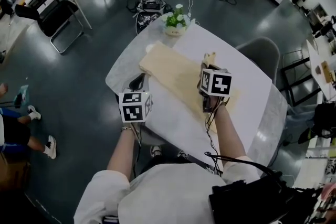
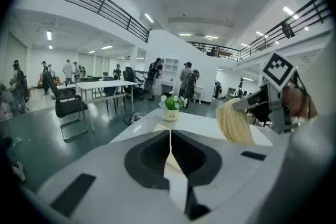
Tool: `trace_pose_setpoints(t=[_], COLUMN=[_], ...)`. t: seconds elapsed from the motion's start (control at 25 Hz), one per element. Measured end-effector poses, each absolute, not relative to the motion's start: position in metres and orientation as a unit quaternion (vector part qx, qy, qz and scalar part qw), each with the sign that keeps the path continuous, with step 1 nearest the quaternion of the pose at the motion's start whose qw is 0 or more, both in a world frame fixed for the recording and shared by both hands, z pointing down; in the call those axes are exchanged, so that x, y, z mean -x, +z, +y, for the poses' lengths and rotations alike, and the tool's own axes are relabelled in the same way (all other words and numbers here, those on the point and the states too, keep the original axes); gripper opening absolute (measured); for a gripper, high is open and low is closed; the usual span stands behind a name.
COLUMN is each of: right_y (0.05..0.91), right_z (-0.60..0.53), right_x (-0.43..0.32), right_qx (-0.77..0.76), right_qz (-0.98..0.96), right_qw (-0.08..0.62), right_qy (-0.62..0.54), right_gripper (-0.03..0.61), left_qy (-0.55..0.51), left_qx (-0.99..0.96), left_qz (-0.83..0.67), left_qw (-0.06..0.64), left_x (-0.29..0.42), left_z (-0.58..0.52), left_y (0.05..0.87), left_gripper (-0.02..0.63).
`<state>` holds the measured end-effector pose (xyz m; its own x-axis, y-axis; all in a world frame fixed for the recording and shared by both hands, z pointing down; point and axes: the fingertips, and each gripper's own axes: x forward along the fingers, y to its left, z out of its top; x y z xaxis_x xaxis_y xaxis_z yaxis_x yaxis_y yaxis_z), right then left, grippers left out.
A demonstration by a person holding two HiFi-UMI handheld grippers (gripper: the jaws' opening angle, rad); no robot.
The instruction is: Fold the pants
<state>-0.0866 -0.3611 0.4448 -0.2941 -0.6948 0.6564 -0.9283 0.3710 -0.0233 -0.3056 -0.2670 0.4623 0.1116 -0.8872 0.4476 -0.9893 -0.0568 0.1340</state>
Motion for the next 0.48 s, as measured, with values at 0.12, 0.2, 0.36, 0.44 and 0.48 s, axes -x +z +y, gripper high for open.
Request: trace_pose_setpoints(t=[0.12, 0.2, 0.36, 0.44, 0.48], right_y=[0.446, 0.445, 0.436, 0.432, 0.432], right_z=[-0.367, -0.37, -0.377, -0.38, -0.381], right_x=[0.106, 0.119, 0.145, 0.16, 0.166], right_qx=[-0.514, -0.509, -0.499, -0.493, -0.49], right_qz=[-0.783, -0.787, -0.796, -0.802, -0.804], right_qw=[0.283, 0.281, 0.275, 0.273, 0.273], right_qy=[0.206, 0.208, 0.204, 0.2, 0.198], right_gripper=[0.029, 0.029, 0.029, 0.029, 0.029], left_qy=[0.131, 0.137, 0.136, 0.133, 0.132], left_qx=[-0.714, -0.713, -0.708, -0.707, -0.706], left_qz=[-0.657, -0.659, -0.664, -0.666, -0.668], left_qw=[0.202, 0.198, 0.198, 0.197, 0.197], left_x=[0.316, 0.324, 0.341, 0.347, 0.349], left_z=[-0.267, -0.266, -0.265, -0.264, -0.263], left_y=[0.463, 0.462, 0.456, 0.454, 0.454], left_gripper=[0.014, 0.014, 0.014, 0.014, 0.014])
